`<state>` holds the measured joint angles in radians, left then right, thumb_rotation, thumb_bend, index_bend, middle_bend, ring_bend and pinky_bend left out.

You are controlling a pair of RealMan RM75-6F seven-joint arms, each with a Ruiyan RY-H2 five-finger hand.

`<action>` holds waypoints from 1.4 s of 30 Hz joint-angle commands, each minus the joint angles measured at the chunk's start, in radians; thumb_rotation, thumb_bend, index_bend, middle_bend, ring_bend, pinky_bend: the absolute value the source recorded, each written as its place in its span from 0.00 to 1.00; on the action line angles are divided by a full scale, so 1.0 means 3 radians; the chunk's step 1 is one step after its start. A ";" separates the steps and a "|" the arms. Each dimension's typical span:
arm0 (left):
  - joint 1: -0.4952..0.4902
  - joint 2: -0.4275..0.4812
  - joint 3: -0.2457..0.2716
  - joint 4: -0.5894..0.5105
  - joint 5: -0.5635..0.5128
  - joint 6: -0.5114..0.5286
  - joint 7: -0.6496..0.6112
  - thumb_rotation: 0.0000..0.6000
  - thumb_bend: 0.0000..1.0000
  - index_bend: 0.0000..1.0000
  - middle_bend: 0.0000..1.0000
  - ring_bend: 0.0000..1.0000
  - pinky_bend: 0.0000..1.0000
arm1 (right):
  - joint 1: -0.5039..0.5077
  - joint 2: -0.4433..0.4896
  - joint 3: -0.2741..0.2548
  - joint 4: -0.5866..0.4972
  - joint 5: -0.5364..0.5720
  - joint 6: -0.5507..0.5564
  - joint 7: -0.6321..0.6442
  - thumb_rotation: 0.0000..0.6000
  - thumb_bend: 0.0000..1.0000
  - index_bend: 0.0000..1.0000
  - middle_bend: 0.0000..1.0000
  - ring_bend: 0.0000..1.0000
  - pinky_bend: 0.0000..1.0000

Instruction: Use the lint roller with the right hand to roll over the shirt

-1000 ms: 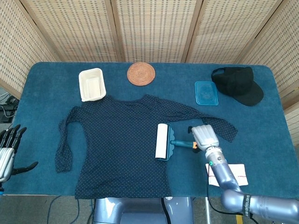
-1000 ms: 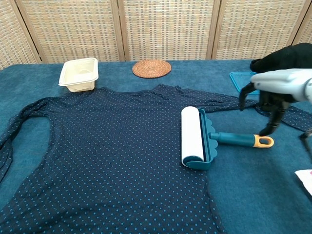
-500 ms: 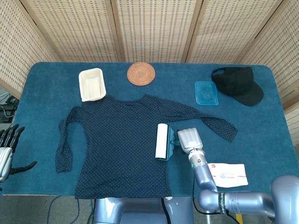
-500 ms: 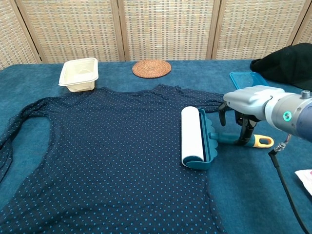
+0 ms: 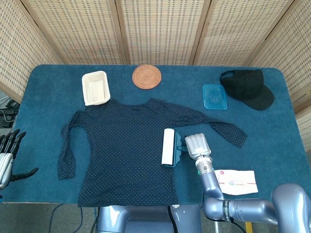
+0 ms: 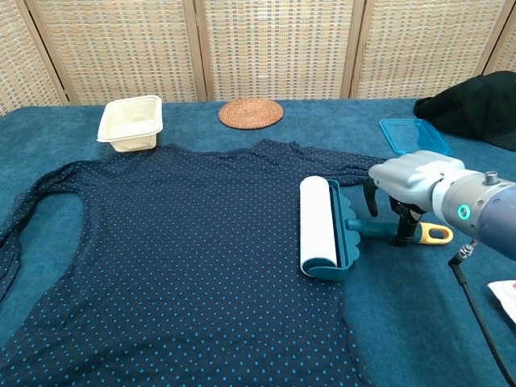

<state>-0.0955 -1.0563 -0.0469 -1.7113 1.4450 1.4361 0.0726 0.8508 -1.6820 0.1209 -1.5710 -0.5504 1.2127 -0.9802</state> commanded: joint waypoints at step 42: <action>-0.0164 0.0026 -0.0058 0.0100 -0.0238 -0.0334 -0.0217 1.00 0.00 0.00 0.00 0.00 0.00 | 0.1441 -0.0298 0.0366 -0.0202 0.0888 0.0011 -0.2101 1.00 0.76 0.72 1.00 1.00 1.00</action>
<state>-0.1434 -1.0480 -0.0638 -1.6823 1.3753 1.3379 0.0074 1.2482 -1.7366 0.2318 -1.6576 -0.3214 1.2198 -1.5685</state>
